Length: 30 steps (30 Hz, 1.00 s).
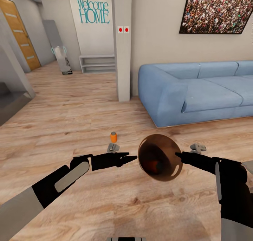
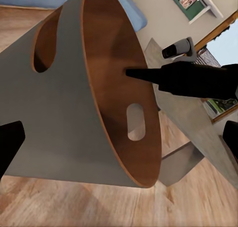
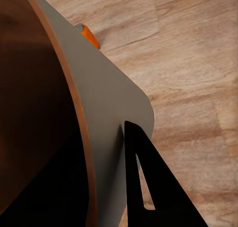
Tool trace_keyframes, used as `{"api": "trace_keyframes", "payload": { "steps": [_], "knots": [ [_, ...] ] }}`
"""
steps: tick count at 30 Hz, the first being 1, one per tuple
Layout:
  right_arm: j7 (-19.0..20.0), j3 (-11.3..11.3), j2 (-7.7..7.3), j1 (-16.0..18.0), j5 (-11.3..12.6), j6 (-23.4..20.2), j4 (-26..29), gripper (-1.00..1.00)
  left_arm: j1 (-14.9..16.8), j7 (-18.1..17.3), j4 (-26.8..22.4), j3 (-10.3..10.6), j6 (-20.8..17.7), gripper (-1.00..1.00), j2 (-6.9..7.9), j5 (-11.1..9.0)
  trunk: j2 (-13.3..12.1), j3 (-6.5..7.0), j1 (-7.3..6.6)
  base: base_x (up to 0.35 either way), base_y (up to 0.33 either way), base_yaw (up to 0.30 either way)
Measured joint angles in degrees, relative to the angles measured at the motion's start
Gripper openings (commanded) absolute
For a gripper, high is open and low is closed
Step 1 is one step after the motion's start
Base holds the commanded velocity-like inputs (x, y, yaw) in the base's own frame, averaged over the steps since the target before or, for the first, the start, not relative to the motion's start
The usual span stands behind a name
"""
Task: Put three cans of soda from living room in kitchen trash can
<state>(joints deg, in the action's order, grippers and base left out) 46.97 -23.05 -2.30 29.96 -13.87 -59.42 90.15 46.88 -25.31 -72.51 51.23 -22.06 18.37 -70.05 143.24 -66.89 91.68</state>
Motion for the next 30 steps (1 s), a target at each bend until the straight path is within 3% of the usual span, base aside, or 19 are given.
{"api": "trace_keyframes", "payload": {
  "steps": [12, 30],
  "knots": [
    [0.0, 0.0, -0.08, 0.0, 0.0, -0.1, 0.0, -1.00, 0.0, 0.1, 0.1, 0.0, 0.0, 1.00, 0.00, 0.1, 0.0, 1.06, 0.00, 0.019, 0.000, 0.000],
    [0.0, 0.0, -0.06, 0.0, -0.1, 0.0, 0.0, -1.00, 0.0, 0.5, 1.2, -0.3, -1.0, 1.00, -0.44, -0.1, 0.0, 1.20, 0.00, 0.323, 0.000, 0.000]
  ]
}}
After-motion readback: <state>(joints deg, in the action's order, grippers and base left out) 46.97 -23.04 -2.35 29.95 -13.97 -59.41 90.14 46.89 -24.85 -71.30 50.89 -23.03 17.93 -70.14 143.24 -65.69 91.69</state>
